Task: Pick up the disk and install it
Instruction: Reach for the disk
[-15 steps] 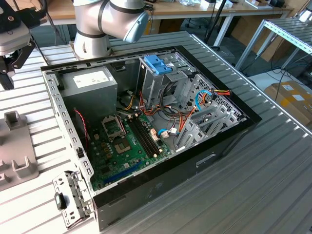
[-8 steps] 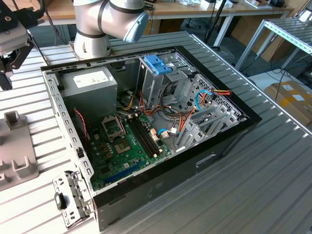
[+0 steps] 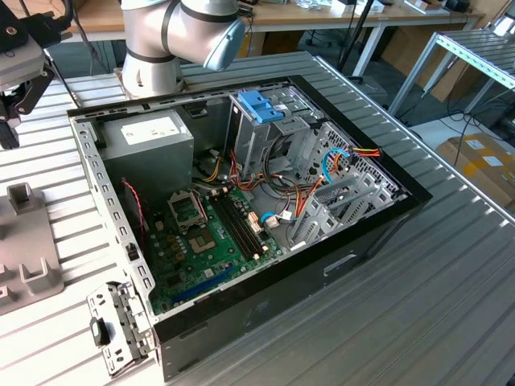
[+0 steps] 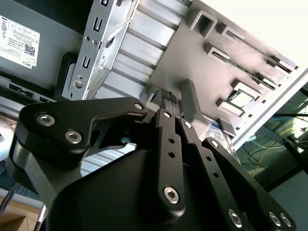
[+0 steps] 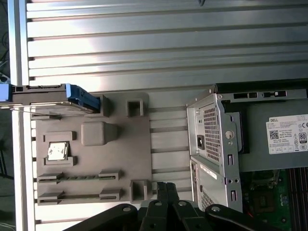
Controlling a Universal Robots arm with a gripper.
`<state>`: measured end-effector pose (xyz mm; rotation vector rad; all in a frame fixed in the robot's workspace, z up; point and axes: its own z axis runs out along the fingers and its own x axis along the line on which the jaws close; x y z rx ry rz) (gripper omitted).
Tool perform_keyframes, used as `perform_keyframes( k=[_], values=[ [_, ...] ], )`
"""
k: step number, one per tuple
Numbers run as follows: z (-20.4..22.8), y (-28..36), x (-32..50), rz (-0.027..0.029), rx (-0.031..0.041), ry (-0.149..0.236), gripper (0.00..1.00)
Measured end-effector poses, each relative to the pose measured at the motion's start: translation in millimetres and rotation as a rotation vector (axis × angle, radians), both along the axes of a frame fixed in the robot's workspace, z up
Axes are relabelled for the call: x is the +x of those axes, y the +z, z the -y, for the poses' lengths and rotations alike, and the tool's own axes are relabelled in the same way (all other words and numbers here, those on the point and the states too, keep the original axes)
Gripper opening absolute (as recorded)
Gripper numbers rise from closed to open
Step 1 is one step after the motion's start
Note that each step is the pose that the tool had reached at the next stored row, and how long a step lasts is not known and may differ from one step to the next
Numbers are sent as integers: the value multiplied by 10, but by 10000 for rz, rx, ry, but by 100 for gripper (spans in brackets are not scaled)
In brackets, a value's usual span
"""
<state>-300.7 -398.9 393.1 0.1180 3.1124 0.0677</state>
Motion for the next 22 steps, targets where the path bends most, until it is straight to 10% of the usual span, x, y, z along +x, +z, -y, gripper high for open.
perform_keyframes(
  k=[22],
  values=[
    [0, -9, -61, -1, 0, 1, 11]
  ],
)
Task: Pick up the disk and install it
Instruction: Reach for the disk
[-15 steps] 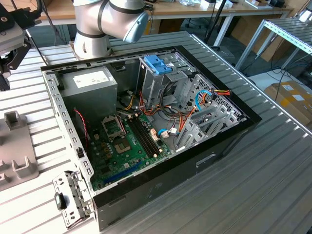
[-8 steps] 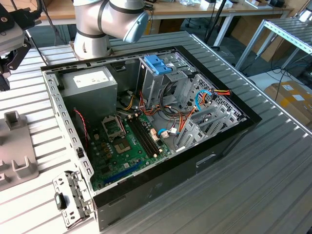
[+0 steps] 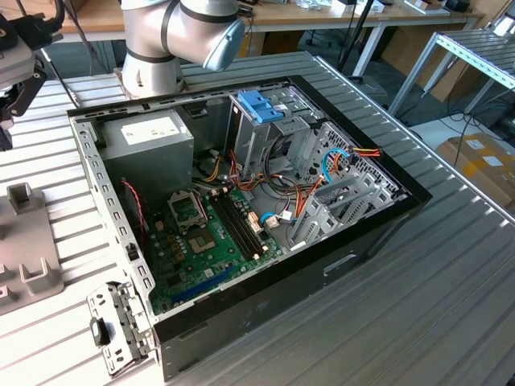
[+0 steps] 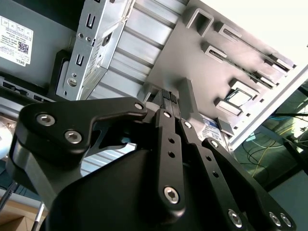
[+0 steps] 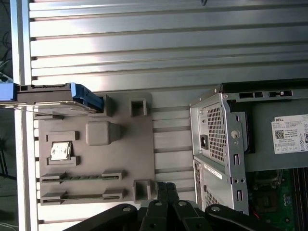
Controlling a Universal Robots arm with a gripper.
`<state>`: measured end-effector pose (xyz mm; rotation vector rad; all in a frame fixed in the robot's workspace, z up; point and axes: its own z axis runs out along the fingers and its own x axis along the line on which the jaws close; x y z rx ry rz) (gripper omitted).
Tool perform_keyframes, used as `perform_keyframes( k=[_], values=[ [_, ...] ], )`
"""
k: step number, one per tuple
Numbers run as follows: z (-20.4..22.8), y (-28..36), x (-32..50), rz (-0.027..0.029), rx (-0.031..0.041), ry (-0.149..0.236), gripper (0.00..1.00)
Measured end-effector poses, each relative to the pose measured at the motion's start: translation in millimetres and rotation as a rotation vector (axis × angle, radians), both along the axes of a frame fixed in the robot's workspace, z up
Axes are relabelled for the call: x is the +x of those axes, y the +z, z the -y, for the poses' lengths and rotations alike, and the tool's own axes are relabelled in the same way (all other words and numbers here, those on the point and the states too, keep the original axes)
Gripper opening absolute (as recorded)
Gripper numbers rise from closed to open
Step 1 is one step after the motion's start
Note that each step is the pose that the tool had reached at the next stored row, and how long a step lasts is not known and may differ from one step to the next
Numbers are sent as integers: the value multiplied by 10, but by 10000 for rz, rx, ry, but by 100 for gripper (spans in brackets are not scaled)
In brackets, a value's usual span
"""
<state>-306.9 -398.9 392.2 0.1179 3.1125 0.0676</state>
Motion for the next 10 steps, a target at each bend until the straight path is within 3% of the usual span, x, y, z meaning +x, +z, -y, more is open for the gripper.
perform_keyframes(
  k=[10],
  values=[
    [0, -5, -22, 1, 0, 0, 11]
  ],
)
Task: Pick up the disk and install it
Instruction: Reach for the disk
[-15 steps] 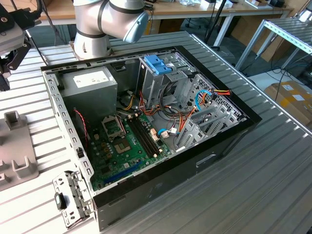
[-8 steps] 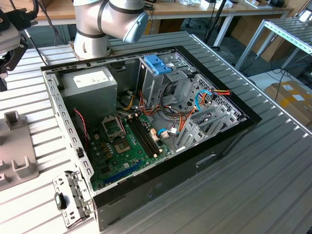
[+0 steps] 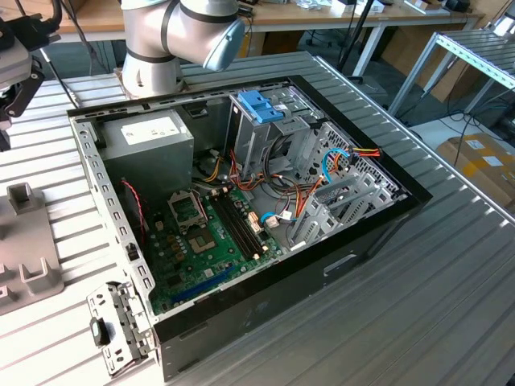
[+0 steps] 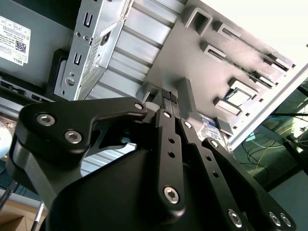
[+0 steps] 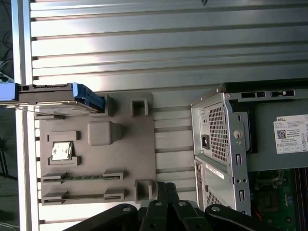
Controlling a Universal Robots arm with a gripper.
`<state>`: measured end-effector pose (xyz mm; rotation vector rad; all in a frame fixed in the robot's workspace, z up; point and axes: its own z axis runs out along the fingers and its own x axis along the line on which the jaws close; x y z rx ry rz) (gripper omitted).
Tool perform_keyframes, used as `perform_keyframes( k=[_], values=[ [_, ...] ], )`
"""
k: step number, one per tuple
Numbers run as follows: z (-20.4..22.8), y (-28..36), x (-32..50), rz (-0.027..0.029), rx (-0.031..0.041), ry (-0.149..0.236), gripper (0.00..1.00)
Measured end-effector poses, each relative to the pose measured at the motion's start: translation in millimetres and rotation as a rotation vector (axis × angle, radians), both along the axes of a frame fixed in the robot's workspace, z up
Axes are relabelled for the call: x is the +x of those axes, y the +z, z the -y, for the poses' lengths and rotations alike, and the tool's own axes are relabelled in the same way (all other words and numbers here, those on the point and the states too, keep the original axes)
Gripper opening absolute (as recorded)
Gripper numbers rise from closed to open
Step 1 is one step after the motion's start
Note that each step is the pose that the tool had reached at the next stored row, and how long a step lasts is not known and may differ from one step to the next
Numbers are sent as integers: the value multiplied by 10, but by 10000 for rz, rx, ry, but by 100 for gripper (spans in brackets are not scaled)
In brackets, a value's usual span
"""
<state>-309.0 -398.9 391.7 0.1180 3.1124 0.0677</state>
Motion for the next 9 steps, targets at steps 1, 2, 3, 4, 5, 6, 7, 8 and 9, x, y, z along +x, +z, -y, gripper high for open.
perform_keyframes(
  k=[1, 2, 3, 4, 5, 6, 7, 8, 9],
  values=[
    [0, 0, -2, 0, 0, 0, 11],
    [0, 0, -3, 0, 0, 0, 11],
    [0, 0, -5, -1, -1, 0, 11],
    [0, 0, -6, -1, 0, 0, 11],
    [0, 0, -9, 0, 0, 0, 11],
    [0, 0, -10, -1, 0, 0, 11],
    [0, 0, -11, -1, -1, 0, 11],
    [0, 0, -13, -1, 0, 0, 11],
    [0, 0, -13, -1, 0, 0, 11]
  ],
)
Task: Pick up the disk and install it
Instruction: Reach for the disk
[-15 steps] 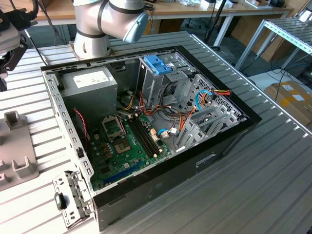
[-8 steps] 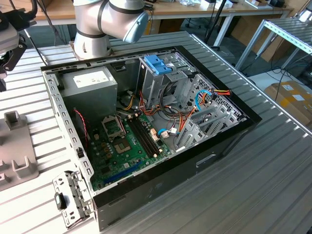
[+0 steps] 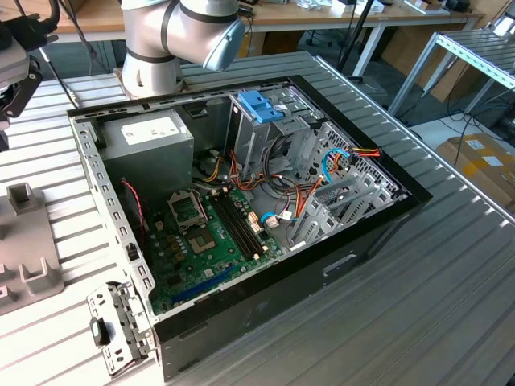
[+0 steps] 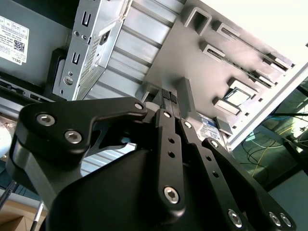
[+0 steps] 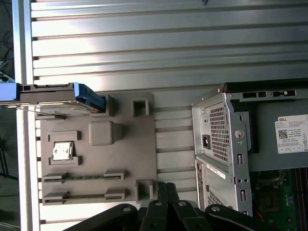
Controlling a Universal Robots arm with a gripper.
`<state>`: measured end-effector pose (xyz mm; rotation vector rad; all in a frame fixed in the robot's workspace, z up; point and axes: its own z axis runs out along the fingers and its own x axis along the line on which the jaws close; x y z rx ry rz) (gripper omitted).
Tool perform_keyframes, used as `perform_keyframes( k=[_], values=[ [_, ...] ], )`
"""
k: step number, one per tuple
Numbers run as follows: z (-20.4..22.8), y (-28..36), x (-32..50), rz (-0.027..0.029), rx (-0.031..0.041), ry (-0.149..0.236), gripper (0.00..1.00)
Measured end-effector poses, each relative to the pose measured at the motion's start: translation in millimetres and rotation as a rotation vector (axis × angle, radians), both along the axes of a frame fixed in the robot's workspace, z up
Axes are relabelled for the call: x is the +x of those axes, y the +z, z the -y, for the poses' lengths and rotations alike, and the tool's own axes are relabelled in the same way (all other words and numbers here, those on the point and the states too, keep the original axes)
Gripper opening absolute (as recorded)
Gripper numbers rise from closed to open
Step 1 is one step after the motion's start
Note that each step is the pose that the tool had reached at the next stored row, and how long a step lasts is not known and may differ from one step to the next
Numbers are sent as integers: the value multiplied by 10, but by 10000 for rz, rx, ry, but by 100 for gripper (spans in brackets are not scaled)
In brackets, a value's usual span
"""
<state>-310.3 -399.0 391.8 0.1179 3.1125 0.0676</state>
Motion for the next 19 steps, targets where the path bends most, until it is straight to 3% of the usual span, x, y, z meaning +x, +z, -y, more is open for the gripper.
perform_keyframes(
  k=[19],
  values=[
    [0, -1, -41, 0, 0, 0, 11]
  ],
)
